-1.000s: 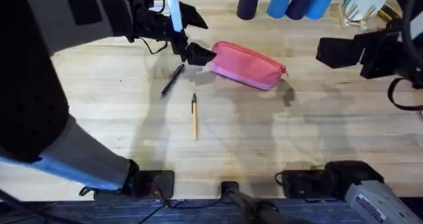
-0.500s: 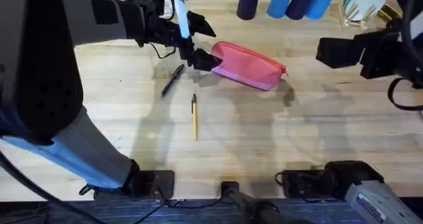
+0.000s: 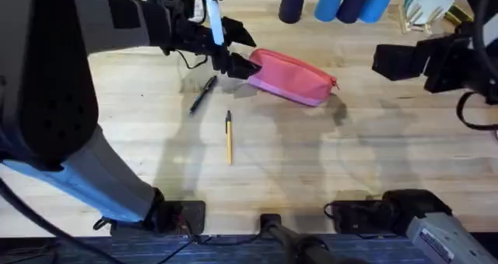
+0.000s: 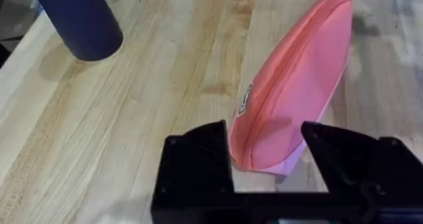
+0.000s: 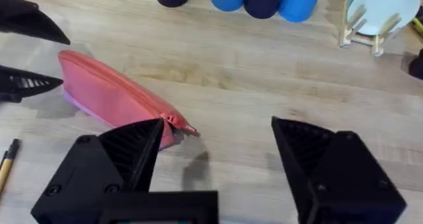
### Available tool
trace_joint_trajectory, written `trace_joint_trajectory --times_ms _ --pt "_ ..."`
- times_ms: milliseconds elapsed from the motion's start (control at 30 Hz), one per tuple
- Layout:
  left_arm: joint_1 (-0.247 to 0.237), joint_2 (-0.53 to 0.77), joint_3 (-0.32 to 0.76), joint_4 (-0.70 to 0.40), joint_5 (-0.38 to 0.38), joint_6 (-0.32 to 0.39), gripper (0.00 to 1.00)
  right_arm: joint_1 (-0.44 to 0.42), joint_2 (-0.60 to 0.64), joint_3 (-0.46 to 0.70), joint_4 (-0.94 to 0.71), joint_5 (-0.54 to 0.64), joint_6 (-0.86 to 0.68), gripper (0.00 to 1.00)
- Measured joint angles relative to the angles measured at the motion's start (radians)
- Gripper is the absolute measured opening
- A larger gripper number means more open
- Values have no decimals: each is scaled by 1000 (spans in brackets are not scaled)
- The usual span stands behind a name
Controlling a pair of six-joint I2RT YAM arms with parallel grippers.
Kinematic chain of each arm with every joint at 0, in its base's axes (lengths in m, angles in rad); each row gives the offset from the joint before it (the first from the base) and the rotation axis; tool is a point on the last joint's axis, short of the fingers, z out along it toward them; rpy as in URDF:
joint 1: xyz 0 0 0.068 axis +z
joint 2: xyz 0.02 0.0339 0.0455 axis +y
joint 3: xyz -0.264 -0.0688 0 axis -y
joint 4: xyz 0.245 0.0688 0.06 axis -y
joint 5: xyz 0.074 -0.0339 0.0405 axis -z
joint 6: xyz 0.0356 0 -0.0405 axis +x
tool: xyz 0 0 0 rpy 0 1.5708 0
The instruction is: Unzip the bag, pick up the pens from the table one at a time and place them inside, then zip the bag closed.
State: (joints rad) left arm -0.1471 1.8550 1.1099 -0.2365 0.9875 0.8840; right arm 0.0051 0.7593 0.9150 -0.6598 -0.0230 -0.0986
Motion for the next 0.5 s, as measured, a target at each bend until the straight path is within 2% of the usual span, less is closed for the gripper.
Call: trace_joint_trajectory --times_ms 133,167,267,500 --pt "-6 17 0 17 1 0 577 0 0 0 0 0 0 997" --pt "-8 26 0 38 3 -1 379 0 0 0 0 0 0 997" --pt "-9 28 0 47 5 2 72 0 0 0 0 0 0 997" --pt "-12 29 0 47 4 2 44 0 0 0 -1 0 0 998"
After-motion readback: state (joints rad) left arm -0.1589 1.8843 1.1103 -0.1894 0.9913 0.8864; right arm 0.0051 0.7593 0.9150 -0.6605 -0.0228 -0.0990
